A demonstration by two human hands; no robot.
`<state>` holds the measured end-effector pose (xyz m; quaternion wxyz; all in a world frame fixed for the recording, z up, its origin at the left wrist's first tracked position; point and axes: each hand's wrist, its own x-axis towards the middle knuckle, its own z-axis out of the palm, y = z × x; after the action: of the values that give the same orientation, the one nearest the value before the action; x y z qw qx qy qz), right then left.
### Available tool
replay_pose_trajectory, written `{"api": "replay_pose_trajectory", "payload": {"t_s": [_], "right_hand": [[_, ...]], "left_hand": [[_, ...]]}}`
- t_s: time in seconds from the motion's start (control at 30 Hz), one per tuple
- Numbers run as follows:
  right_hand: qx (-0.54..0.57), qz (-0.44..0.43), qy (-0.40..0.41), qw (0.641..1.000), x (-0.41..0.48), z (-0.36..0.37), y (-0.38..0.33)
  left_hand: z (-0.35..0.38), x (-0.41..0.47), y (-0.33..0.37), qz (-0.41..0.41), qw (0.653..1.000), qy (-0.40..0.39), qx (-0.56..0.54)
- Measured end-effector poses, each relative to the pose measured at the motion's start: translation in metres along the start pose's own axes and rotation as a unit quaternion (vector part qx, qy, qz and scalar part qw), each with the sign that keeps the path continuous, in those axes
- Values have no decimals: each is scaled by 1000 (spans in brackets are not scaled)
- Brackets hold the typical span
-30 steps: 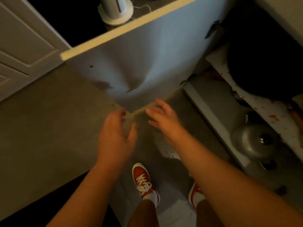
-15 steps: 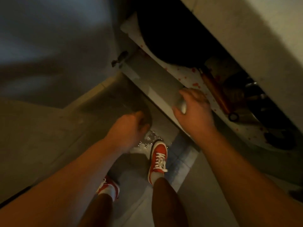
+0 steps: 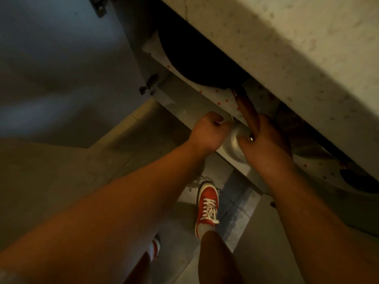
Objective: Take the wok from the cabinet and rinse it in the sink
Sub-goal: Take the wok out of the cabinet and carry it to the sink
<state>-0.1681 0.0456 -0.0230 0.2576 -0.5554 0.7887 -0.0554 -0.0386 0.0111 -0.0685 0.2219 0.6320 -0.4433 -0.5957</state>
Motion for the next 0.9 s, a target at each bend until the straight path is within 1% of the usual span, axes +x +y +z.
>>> {"api": "replay_pose_trajectory", "payload": {"t_s": [0.07,0.1,0.13,0.17,0.2,0.27,0.3,0.33,0.57,0.67,0.73,0.8,0.9], "right_hand": [[72,29,-33,996,-4,6,-4],[126,53,-65,989,-4,10,-7],[194,75,-105,972,-4,13,-10],[271,100,-144,946,-4,18,-14],[346,124,-180,912,-2,22,-16],[453,161,-232,846,2,28,-21],[475,172,-248,827,3,30,-23],[481,180,-259,818,6,31,-24],[473,206,-269,813,23,32,-35],[466,205,-255,822,21,41,-40],[467,207,-245,824,15,48,-44],[467,206,-239,826,7,53,-46],[463,212,-234,828,-12,60,-47]], "left_hand": [[4,9,7,-54,993,-13,-106],[5,13,11,-65,988,-17,-137],[5,18,13,-71,985,-17,-155],[4,22,16,-77,983,-16,-167],[2,27,17,-82,980,-17,-178],[0,35,20,-91,976,-32,-196],[-2,39,23,-97,975,-36,-198],[-4,42,24,-100,974,-38,-198],[-7,51,32,-95,966,-65,-231],[-5,52,29,-72,980,-35,-184],[-5,50,26,-73,985,-13,-157],[-6,44,21,-75,988,-10,-137],[-11,30,11,-78,991,-28,-108]]}}
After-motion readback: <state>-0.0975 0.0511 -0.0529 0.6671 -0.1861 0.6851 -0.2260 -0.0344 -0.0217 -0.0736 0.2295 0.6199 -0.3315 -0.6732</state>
